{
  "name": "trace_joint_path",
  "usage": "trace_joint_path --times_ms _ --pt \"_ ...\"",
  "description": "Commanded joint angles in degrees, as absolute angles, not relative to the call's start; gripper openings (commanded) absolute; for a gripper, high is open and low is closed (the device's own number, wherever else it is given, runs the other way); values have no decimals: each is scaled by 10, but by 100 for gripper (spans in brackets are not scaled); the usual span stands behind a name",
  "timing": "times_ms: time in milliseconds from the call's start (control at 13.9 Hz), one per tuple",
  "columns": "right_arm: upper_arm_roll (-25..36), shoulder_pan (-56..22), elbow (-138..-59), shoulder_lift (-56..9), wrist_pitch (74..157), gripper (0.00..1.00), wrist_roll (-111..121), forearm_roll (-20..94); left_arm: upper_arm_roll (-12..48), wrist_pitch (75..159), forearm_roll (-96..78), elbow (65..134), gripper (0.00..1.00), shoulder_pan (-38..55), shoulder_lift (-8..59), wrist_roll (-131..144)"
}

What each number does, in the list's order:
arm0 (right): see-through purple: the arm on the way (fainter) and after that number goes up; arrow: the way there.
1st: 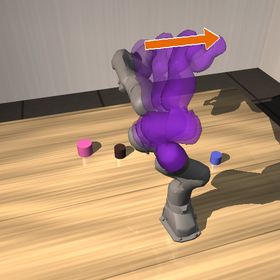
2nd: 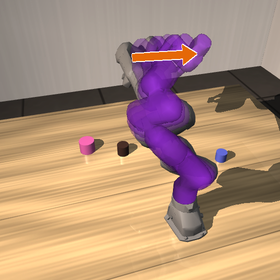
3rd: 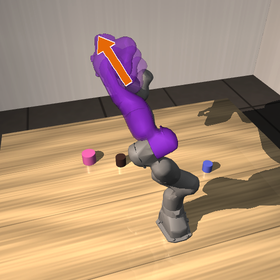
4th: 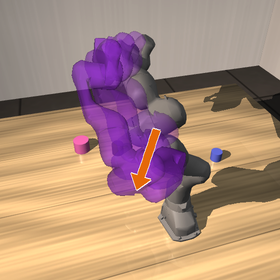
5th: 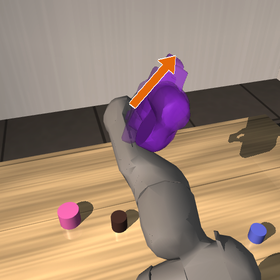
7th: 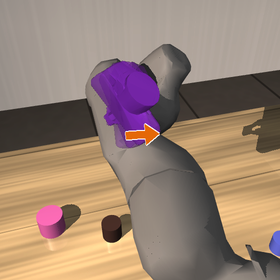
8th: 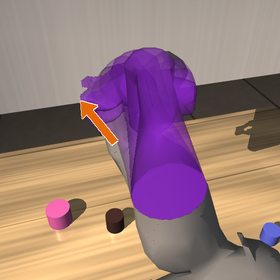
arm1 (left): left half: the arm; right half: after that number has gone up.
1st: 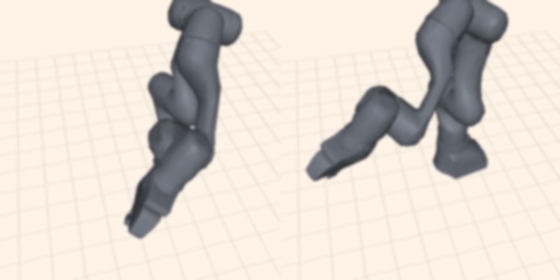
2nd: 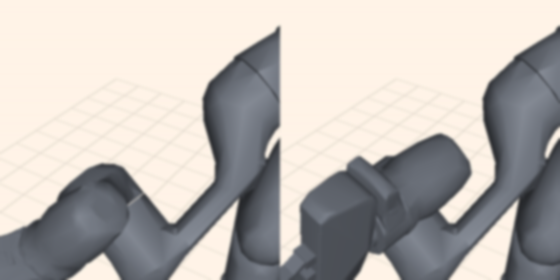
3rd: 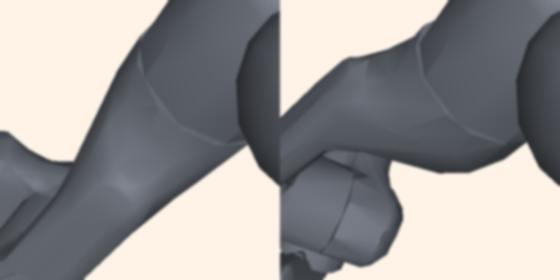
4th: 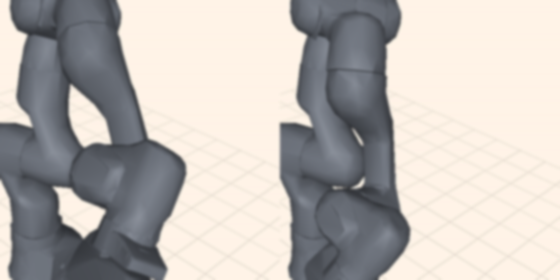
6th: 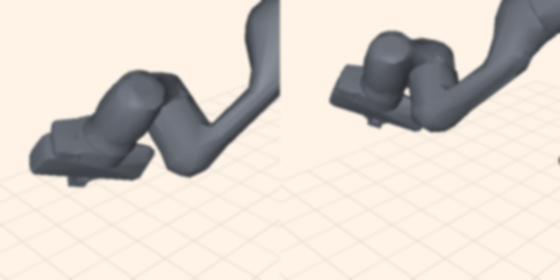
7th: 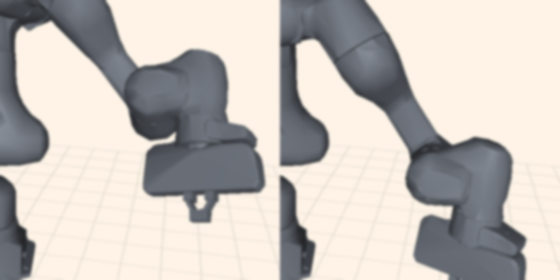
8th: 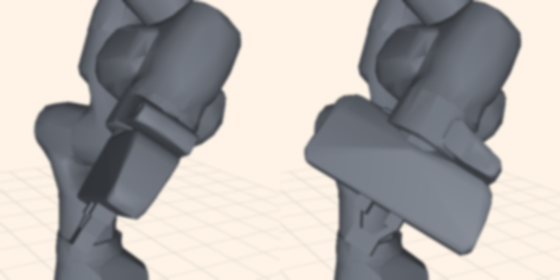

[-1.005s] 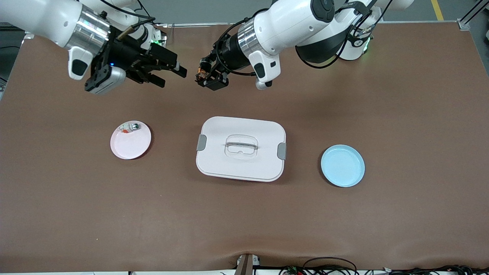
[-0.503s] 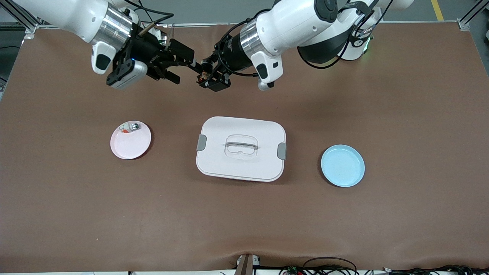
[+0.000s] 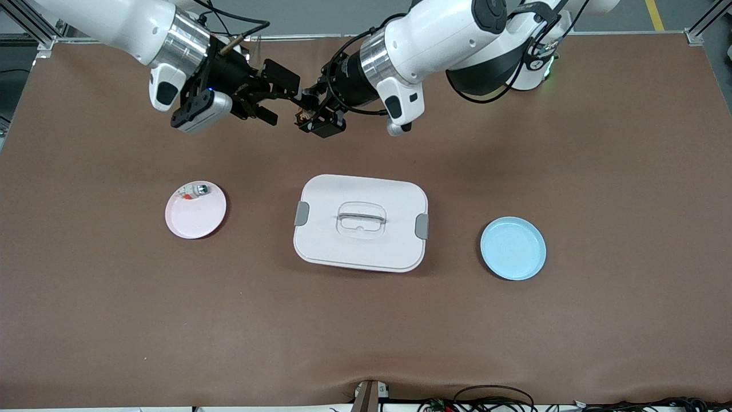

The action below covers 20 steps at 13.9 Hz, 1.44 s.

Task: Transfer orange switch to right arm and place
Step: 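Close the right gripper on the switch while the left gripper holds it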

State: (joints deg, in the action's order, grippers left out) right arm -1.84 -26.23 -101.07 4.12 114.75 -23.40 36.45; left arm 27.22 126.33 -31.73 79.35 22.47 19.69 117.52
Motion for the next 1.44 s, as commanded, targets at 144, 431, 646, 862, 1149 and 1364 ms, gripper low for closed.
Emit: trace_joint_path --times_ms 144,431,646,862,1149,1364 --pt "-18 -284 -1042 54 1182 100 -250 354 272 1266 -316 792 22 224 188 1183" --pt "-18 -284 -1041 54 1181 95 -254 354 272 1266 -322 792 22 223 184 1184" --pt "-18 -284 -1039 54 1180 44 -253 353 272 1266 -323 791 22 223 180 1184" --pt "-18 -283 -1035 54 1178 31 -254 354 272 1266 -323 792 22 224 181 1185" --pt "-18 -284 -1034 54 1178 0 -261 354 272 1266 -317 792 24 224 184 1183" --pt "-18 -284 -1034 53 1178 0 -270 354 272 1266 -316 792 38 225 184 1177"
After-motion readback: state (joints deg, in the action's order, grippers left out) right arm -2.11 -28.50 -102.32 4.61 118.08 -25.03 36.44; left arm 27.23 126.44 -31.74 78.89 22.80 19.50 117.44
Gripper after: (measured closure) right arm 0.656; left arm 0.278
